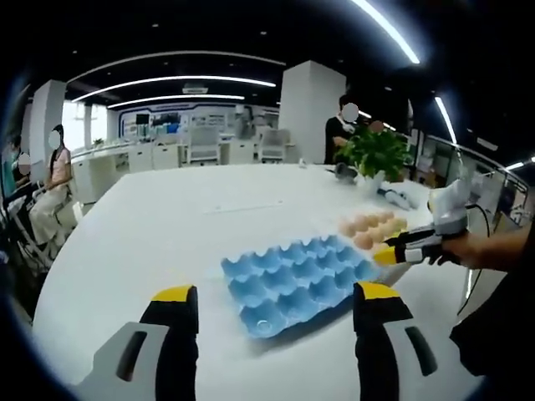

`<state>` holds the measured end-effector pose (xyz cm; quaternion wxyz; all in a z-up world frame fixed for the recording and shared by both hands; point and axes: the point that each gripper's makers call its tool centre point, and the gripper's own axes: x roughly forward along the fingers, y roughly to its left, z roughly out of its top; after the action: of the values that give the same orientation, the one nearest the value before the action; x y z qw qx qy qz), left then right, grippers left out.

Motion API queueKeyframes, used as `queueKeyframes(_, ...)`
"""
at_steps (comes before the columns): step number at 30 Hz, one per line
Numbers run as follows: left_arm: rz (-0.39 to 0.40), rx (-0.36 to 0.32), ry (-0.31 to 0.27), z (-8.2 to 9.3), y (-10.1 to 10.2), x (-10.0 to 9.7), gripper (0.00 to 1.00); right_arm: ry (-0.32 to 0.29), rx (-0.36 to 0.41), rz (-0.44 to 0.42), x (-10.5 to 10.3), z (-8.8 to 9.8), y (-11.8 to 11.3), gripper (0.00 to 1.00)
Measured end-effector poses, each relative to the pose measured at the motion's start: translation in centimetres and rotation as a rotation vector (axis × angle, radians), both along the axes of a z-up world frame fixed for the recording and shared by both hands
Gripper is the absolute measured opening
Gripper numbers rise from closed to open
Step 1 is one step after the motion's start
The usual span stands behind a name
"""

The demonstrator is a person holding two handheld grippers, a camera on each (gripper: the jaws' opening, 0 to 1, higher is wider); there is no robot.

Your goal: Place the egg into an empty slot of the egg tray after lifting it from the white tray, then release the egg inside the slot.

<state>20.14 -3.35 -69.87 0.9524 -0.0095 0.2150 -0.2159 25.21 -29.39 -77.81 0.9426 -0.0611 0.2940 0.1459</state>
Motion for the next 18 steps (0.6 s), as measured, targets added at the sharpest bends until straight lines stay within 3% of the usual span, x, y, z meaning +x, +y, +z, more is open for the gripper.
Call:
queueKeyframes(2, -0.004, -0.001, 0.007, -0.16, -0.02, -0.08, 0.76, 0.008, -0.047, 0.026, -0.26, -0.11, -0.02, 0.28)
queueKeyframes(7, 0.005, -0.021, 0.014, -0.25, 0.15, -0.14, 0.76, 0.004, -0.082, 0.093, -0.35, -0.22, 0.06, 0.27)
queueKeyframes(11, 0.009, -0.005, 0.013, -0.34, 0.45, -0.21, 0.75, 0.031, -0.086, 0.126, -0.23, -0.25, 0.12, 0.26)
queueKeyframes(18, 0.02, -0.004, 0.014, -0.38, 0.58, -0.54, 0.74, -0.011, -0.044, 0.141, -0.52, 0.44, -0.12, 0.25)
